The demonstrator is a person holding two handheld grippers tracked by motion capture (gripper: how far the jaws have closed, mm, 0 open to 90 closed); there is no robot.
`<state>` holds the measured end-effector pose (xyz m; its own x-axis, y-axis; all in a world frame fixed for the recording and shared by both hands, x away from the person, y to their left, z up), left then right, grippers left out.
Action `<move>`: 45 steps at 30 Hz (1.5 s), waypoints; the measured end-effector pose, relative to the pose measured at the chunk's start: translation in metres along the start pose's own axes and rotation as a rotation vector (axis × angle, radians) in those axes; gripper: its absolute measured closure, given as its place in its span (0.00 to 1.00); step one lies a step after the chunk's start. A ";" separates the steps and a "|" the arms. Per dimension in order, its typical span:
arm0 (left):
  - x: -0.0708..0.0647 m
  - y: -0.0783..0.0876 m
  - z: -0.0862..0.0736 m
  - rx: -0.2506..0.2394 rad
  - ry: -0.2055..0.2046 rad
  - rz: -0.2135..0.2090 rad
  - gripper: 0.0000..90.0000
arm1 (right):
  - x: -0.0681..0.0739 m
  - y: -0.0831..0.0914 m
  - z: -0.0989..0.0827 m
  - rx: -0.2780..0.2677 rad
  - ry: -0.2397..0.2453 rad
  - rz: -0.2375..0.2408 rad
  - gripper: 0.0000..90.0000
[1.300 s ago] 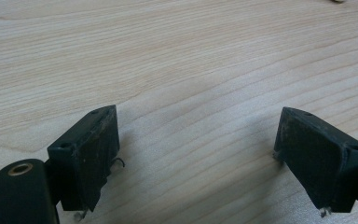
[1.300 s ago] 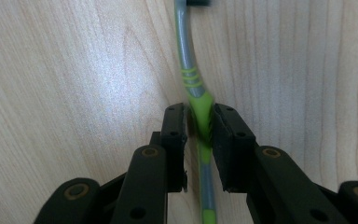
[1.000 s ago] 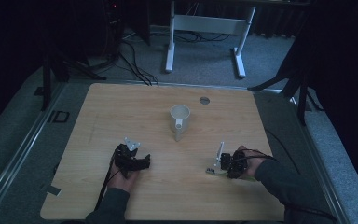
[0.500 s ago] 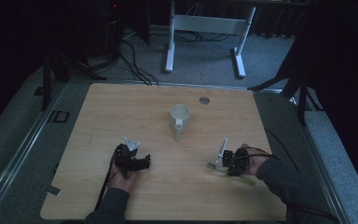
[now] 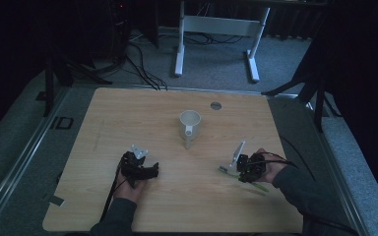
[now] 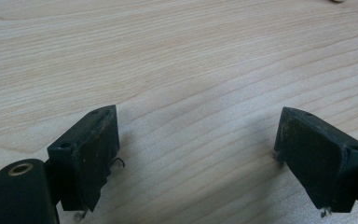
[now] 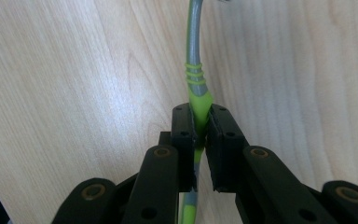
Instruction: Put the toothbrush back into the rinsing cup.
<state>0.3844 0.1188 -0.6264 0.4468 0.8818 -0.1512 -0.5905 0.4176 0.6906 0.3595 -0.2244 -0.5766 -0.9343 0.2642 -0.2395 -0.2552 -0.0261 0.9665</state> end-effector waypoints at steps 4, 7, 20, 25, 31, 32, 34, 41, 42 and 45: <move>0.000 0.000 0.000 0.000 0.000 0.000 0.16 | -0.004 0.005 0.002 -0.020 -0.011 -0.013 0.91; 0.000 0.000 0.000 0.000 0.000 0.000 0.16 | -0.007 0.007 0.003 -0.034 -0.019 -0.017 0.91; 0.000 0.000 0.000 -0.002 0.002 0.000 0.16 | -0.014 0.017 0.016 -0.188 -0.135 0.014 0.91; 0.000 0.000 0.000 -0.003 0.002 0.000 0.16 | -0.015 0.019 0.020 -0.216 -0.155 0.015 0.91; 0.000 0.000 0.000 -0.001 0.001 0.000 0.16 | -0.018 0.021 0.026 -0.252 -0.180 0.000 0.91; 0.000 0.000 0.000 -0.001 0.001 0.000 0.16 | -0.019 0.021 0.027 -0.261 -0.186 -0.004 0.91; 0.000 0.000 0.000 -0.001 0.001 0.000 0.16 | -0.021 0.021 0.030 -0.286 -0.212 -0.007 0.91; 0.000 0.000 0.000 -0.001 0.001 0.000 0.16 | -0.029 0.022 0.036 -0.340 -0.270 -0.024 0.91; 0.000 0.000 0.000 -0.001 0.001 0.000 0.16 | -0.031 0.023 0.037 -0.352 -0.281 -0.027 0.91; 0.000 0.000 0.000 -0.001 0.001 0.000 0.16 | -0.035 0.026 0.040 -0.381 -0.306 -0.035 0.91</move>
<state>0.3845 0.1187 -0.6264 0.4462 0.8820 -0.1517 -0.5915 0.4178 0.6896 0.3958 -0.1961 -0.5389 -0.8221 0.5408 -0.1780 -0.4115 -0.3484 0.8422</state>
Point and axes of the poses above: each handheld gripper's, and its own axes: y roughly backward along the jaws, z roughly out of its top, x roughly to its left, the point moved 9 cm from there along -y, roughly forward along the jaws, and after that the axes turned 12 degrees about -z, right-handed, at the moved point
